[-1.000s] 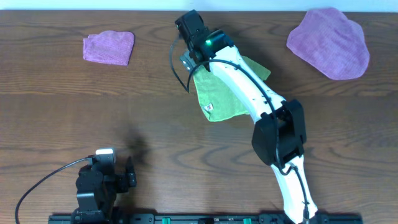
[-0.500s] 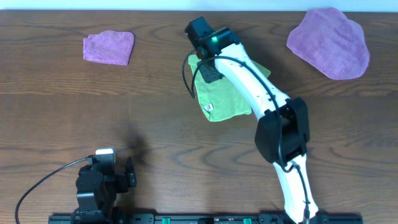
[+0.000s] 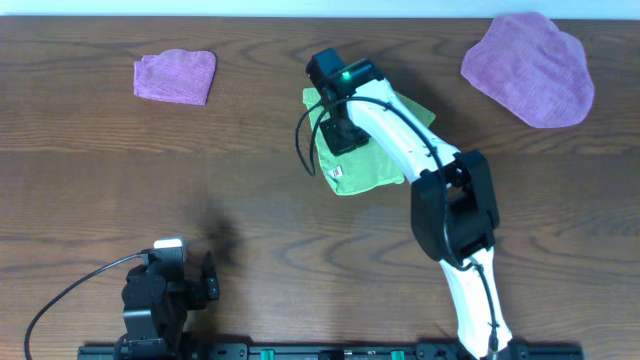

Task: Fold the cloth
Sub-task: 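Lay the green cloth flat and release it with the right gripper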

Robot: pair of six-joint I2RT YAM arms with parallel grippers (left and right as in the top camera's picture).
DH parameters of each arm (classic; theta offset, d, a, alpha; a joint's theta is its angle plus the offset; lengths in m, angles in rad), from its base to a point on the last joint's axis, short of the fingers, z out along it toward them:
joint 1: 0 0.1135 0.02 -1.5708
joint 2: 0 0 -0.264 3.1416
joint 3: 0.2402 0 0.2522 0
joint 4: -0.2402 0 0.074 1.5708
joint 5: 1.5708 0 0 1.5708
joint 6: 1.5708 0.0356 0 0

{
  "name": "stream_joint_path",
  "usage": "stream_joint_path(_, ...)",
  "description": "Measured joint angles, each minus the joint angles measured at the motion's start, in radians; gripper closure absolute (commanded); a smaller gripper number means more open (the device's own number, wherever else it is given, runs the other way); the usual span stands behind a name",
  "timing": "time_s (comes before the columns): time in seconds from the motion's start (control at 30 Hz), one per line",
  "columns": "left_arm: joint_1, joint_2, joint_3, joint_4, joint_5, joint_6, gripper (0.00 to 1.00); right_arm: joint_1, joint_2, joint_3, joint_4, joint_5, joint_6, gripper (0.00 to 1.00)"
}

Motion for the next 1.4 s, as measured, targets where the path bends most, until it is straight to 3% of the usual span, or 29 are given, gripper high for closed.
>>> stream_joint_path(0.47, 0.000, 0.000, 0.000, 0.000, 0.000, 0.000, 0.05, 0.086, -0.006, -0.196, 0.059, -0.073, 0.030, 0.98)
stream_joint_path(0.9, 0.000, 0.000, 0.000, 0.000, 0.000, 0.000, 0.05, 0.105, -0.023, -0.220, 0.094, -0.079, 0.045, 0.98)
stream_joint_path(1.4, 0.000, 0.000, 0.000, 0.000, 0.000, 0.000, 0.05, 0.481, -0.077, -0.229, 0.130, -0.150, 0.074, 0.98)
